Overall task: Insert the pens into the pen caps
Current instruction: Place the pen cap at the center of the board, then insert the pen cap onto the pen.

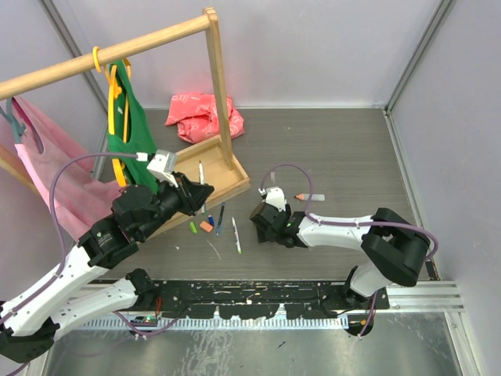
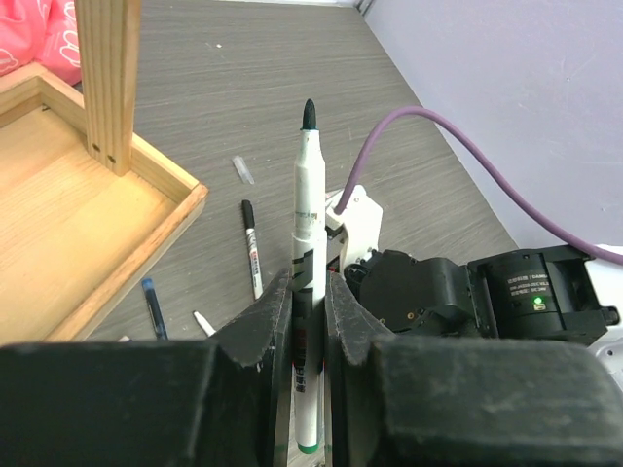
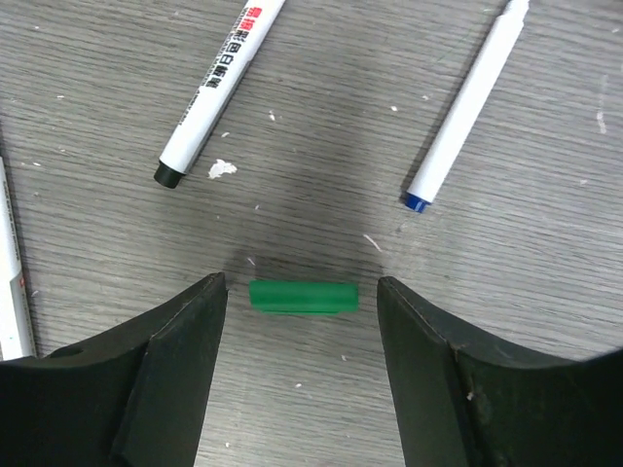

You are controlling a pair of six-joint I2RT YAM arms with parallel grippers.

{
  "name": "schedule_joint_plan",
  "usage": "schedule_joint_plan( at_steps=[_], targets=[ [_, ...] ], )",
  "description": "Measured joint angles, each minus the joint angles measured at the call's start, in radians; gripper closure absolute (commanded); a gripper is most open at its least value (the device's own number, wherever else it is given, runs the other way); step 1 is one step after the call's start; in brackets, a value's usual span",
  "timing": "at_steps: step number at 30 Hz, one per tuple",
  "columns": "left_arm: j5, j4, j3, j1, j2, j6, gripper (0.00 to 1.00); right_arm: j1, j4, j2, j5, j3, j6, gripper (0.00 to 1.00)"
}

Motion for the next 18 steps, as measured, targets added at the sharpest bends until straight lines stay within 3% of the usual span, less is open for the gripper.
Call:
schedule_joint_plan(
  at_steps=[8, 18],
  targets=[
    [-0.021, -0.016, 0.000, 0.000, 0.000, -0.016, 1.00, -0.005, -0.072, -0.084, 0.027, 0.046, -0.141, 0.30],
    [-0.027, -0.021, -0.011, 0.000, -0.006, -0.018, 1.00, -0.022, -0.098, -0.047, -0.221, 0.123, -0.507, 0.29]
  ],
)
